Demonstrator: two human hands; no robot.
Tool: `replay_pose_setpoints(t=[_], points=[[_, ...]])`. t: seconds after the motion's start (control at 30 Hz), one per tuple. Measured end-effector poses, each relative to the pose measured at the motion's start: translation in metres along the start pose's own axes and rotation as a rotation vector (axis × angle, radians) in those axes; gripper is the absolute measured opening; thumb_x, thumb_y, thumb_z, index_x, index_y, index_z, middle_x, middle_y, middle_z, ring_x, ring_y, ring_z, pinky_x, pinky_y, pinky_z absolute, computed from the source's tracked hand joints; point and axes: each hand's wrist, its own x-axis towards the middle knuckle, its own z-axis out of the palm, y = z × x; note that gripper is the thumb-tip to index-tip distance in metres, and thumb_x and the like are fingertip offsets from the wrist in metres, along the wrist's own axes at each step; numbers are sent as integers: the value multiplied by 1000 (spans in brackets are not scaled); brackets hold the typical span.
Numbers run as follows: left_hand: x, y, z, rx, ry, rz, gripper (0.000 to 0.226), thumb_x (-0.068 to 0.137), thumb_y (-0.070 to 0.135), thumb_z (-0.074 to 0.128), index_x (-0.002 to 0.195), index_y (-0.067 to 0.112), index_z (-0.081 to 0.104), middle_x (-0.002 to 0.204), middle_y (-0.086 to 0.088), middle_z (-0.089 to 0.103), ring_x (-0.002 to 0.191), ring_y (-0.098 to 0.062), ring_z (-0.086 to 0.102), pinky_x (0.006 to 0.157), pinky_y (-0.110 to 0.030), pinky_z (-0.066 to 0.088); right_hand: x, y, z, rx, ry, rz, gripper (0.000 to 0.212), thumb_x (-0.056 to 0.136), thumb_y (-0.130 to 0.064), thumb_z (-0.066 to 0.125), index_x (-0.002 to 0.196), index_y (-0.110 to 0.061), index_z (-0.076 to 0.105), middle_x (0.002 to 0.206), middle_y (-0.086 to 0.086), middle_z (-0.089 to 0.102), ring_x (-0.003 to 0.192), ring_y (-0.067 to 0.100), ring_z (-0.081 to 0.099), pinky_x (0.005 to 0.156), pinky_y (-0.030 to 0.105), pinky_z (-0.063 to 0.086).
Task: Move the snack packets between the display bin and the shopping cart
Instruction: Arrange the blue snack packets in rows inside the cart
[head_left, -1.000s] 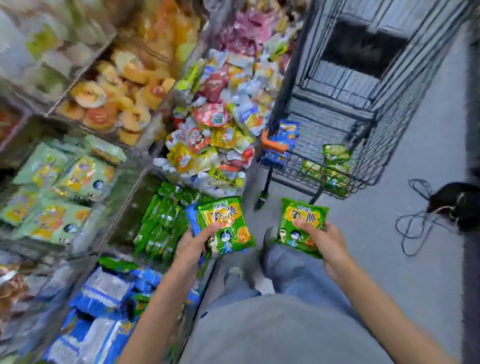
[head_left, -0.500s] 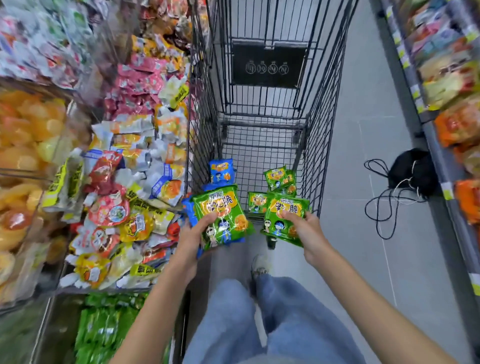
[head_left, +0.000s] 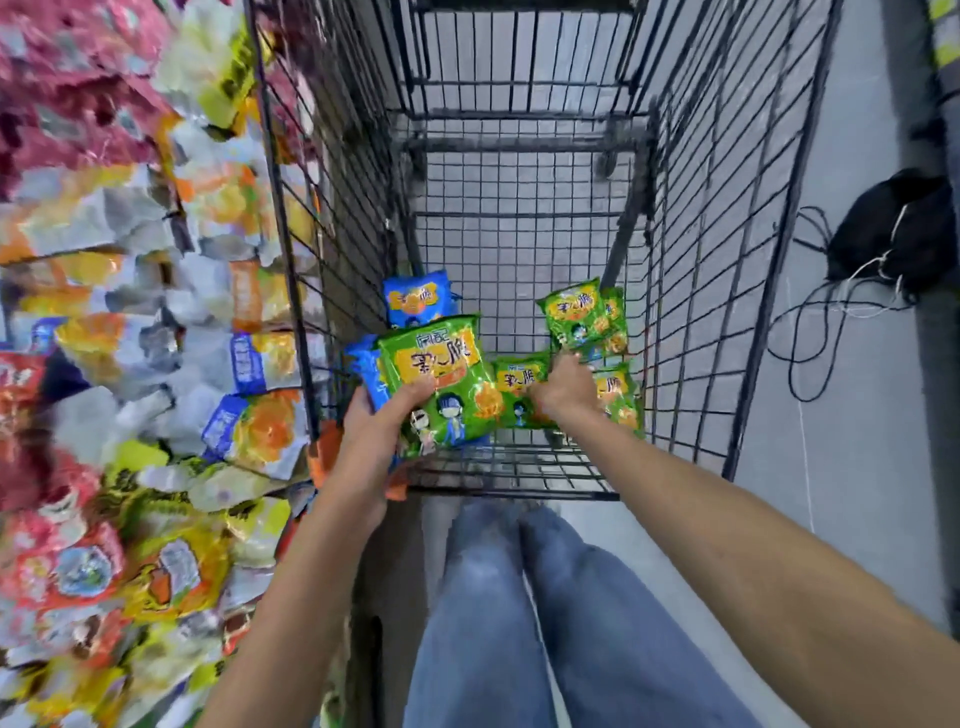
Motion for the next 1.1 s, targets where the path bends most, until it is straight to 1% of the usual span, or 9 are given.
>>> replay_pose_setpoints(t=[0.1, 0.33, 0.47, 0.57, 0.67, 0.77, 0.87, 0.97, 1.1], points=[[12, 2, 0, 13, -16, -33, 32, 79, 35, 67, 107, 22, 62, 91, 5, 73, 75, -15, 68, 50, -23, 50, 4, 3, 4, -215, 82, -50, 38, 85, -31, 67, 106, -2, 55, 105, 13, 64, 99, 31, 61, 74, 35, 49], [28, 10, 4, 13, -86, -51, 57, 67, 30, 74, 119, 16, 58, 104, -4, 72, 83, -17, 71, 69, -31, 59, 2, 12, -17, -481, 185, -167, 42, 86, -23, 64, 120, -6, 46, 98, 12, 66, 93, 31, 64, 62, 32, 41], [33, 12, 11, 83, -135, -78, 77, 51, 41, 73, 121, 17, 56, 108, -4, 71, 90, -19, 70, 77, -33, 56, -17, 3, -35, 297, 35, -257, 30, 91, -42, 53, 92, -13, 60, 83, 9, 67, 74, 19, 65, 70, 34, 52], [35, 10, 20, 102, -215, -81, 75, 53, 39, 76, 121, 15, 56, 105, -3, 73, 84, -16, 72, 67, -28, 57, -41, -12, -44, 712, -276, -262, 31, 81, -58, 54, 97, -32, 60, 102, -8, 64, 89, 10, 61, 74, 28, 51], [40, 5, 30, 139, -249, -76, 82, 54, 52, 83, 123, 18, 55, 112, -5, 70, 98, -23, 69, 85, -41, 55, -46, -19, -42, 779, -330, -229, 42, 76, -45, 67, 109, -20, 61, 117, -1, 62, 111, 19, 57, 97, 37, 45], [45, 4, 37, 183, -166, -57, 92, 51, 76, 70, 124, 23, 55, 116, -4, 68, 105, -28, 65, 93, -52, 50, -35, -18, -41, 932, -389, -142, 38, 77, -26, 71, 112, -13, 61, 117, 6, 66, 111, 20, 60, 97, 34, 45], [53, 3, 35, 149, -79, -9, 79, 52, 67, 65, 117, 23, 58, 110, -2, 70, 95, -23, 69, 77, -44, 57, -18, -18, -43, 1102, -520, -46, 66, 66, -28, 71, 125, -7, 49, 120, 6, 65, 118, 20, 55, 103, 45, 42], [63, 3, 27, 60, 3, 12, 57, 67, 52, 70, 115, 22, 58, 104, 3, 71, 82, -10, 70, 63, -31, 57, 8, -25, -43, 1132, -411, 54, 84, 67, -30, 71, 139, -9, 34, 142, 10, 45, 135, 28, 36, 112, 56, 24], [71, 7, 16, -2, 61, 29, 44, 79, 41, 69, 117, 23, 56, 101, 5, 70, 73, -6, 70, 53, -26, 55, 48, -42, -29, 936, -128, 49, 66, 82, -17, 68, 139, -8, 36, 142, 9, 44, 127, 26, 44, 108, 40, 30]])
